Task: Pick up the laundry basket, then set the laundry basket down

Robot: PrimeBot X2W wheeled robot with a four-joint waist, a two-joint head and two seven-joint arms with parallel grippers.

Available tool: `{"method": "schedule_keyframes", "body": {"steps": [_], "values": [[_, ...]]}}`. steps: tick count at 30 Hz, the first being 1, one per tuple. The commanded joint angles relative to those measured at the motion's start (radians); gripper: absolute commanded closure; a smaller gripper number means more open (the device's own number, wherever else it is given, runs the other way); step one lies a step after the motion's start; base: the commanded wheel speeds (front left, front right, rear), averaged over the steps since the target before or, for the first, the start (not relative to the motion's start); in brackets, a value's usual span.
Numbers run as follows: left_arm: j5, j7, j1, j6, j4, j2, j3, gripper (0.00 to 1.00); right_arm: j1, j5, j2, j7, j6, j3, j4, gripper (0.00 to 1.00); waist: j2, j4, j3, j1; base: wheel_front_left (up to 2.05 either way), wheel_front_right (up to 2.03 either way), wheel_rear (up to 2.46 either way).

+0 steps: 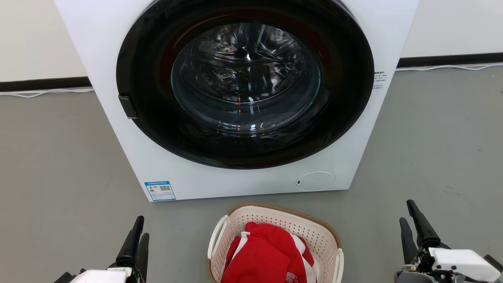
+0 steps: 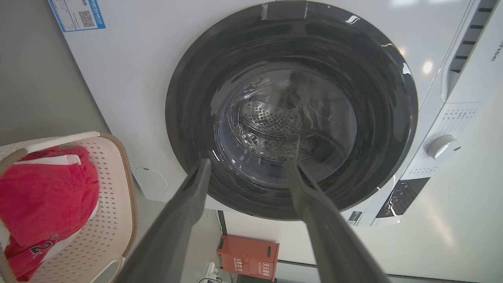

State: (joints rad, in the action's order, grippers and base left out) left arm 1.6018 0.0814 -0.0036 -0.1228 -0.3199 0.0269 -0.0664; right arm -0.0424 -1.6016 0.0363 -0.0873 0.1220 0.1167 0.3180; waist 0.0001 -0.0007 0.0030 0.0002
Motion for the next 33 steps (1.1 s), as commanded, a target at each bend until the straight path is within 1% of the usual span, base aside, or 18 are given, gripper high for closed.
{"method": "schedule_keyframes", "body": {"steps": [1, 7, 12, 21, 29, 33], "values": [[-0.007, -0.009, -0.039, -0.001, 0.035, 0.005, 0.001, 0.0, -0.034, 0.002, 0.007, 0.01, 0.002, -0.009, -0.037, 0.0, -0.0001, 0.0, 0.001, 0.0, 0.0, 0.0, 0.0], [-0.028, -0.027, -0.045, -0.001, 0.047, 0.006, 0.009, 0.0, -0.039, 0.01, 0.009, 0.028, 0.002, -0.02, -0.051, 0.0, -0.0001, -0.001, 0.003, -0.0002, 0.0, 0.0, 0.0], [-0.066, -0.041, -0.05, -0.002, 0.057, 0.007, 0.017, 0.0, -0.044, 0.07, 0.027, 0.047, 0.002, -0.048, -0.068, 0.0, -0.0001, -0.002, 0.004, -0.0002, 0.0, 0.0, 0.0], [-0.156, -0.068, -0.056, -0.002, 0.074, 0.008, 0.034, 0.0, -0.047, 0.172, 0.03, 0.073, 0.003, -0.069, -0.099, 0.0, -0.0001, -0.005, 0.006, -0.0002, 0.0, 0.0, 0.0], [-0.296, -0.091, -0.061, -0.003, 0.093, 0.01, 0.041, 0.0, -0.052, 0.297, 0.052, 0.097, 0.003, -0.107, -0.113, 0.0, -0.0001, -0.009, 0.008, -0.0002, 0.0, 0.0, 0.0], [-0.391, -0.103, -0.064, -0.003, 0.11, 0.01, 0.047, 0.0, -0.056, 0.368, 0.06, 0.109, 0.004, -0.128, -0.115, 0.0, -0.0001, -0.01, 0.008, -0.0002, 0.0, 0.0, 0.0]]}}
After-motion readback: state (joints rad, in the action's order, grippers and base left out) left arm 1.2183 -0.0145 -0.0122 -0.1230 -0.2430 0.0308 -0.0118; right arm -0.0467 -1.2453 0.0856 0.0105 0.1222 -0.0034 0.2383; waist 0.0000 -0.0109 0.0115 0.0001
